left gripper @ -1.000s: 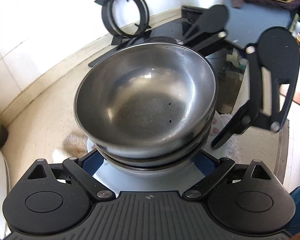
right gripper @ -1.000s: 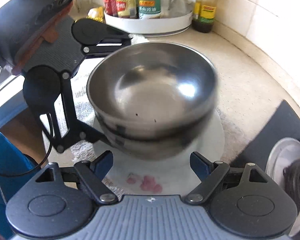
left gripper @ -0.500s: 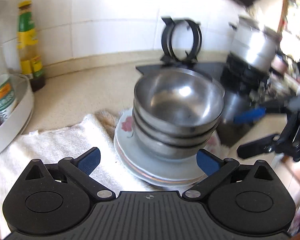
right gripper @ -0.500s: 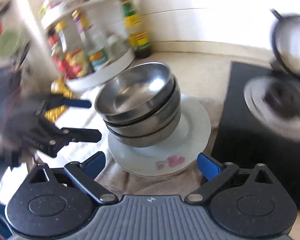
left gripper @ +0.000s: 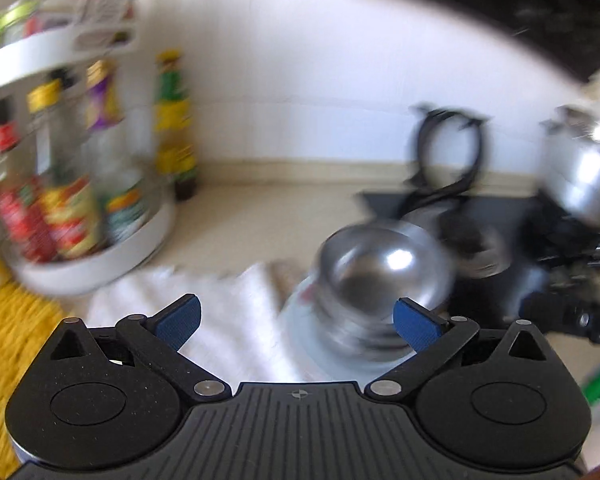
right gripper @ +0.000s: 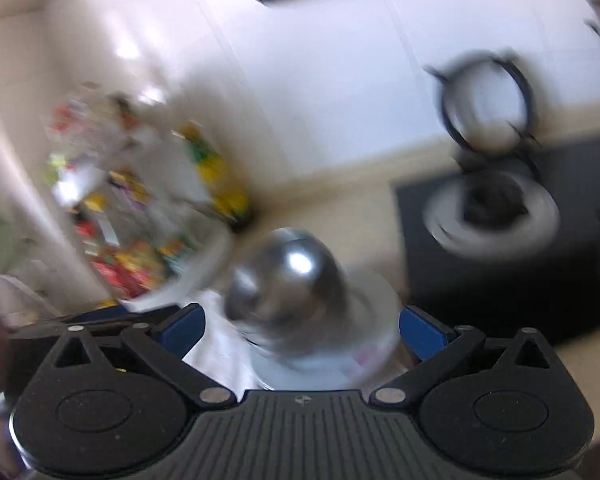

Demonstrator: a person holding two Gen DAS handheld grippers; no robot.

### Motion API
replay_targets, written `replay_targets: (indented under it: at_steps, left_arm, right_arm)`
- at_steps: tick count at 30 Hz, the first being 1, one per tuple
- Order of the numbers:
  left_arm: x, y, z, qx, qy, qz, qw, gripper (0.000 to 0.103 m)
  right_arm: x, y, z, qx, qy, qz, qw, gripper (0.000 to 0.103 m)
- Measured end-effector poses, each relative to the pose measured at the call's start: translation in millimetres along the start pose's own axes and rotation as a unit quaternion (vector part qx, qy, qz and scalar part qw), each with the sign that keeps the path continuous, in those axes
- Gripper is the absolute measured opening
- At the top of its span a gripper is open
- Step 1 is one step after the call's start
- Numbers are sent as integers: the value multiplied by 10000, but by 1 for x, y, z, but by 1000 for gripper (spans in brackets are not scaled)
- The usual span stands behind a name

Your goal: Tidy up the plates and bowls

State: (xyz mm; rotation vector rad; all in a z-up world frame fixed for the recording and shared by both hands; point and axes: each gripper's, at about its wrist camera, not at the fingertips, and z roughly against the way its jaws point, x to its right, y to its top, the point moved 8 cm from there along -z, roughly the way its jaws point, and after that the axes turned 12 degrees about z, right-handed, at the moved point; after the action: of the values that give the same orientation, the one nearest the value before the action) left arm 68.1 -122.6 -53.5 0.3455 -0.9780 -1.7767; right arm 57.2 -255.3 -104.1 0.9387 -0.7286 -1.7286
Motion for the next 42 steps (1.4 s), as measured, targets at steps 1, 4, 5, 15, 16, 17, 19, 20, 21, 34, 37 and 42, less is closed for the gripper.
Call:
replay_targets:
  at_steps: [1,4,5,15,16,17,19,20,21,34,37,42]
  left_arm:
    - [-1,-6,-3,-100,124,68,9999,103]
    - [-2,-23,-6,-215,287,276,9990,103]
    - [0,-27,-5,-265,292,285,9988,103]
    - [10,-38,8,-257,589,470,9968,103]
    - [10,-39,9,-267,602,483,9967,103]
    - [10,-39,9,-277,625,492,9964,103]
    - [10,-41,9,-304,684,509,9959,103]
    - [10,-42,9,-313,700,527,9957,103]
    - [9,-42,8,-330,714,535,9955,103]
    - [7,-52,6,-445,857,760,9924,103]
    - [9,-54,7,-474,892,743,9921,103]
    - [8,-56,9,-457,922,743,9919,103]
  right_arm:
    - [3,-5,-5,-49,-85,-19,10000,103]
    - [6,-10,-6,-85,-463,233,9986,103]
    - [6,-10,-4,-73,-637,386,9972,103]
    - [10,-8,7,-110,-1102,853,9902,103]
    - [12,-9,7,-139,-1142,855,9897,103]
    - [12,-9,7,-157,-1133,852,9898,103]
    - [12,-10,7,-198,-1120,868,9897,103]
    - [12,-11,7,-192,-1130,876,9895,103]
    - [13,-11,7,-211,-1168,889,9889,103]
    - [16,-23,-5,-537,-1308,873,9861,103]
    - [14,-26,-8,-581,-1324,879,9856,103]
    - [13,-27,-8,-606,-1321,837,9858,103]
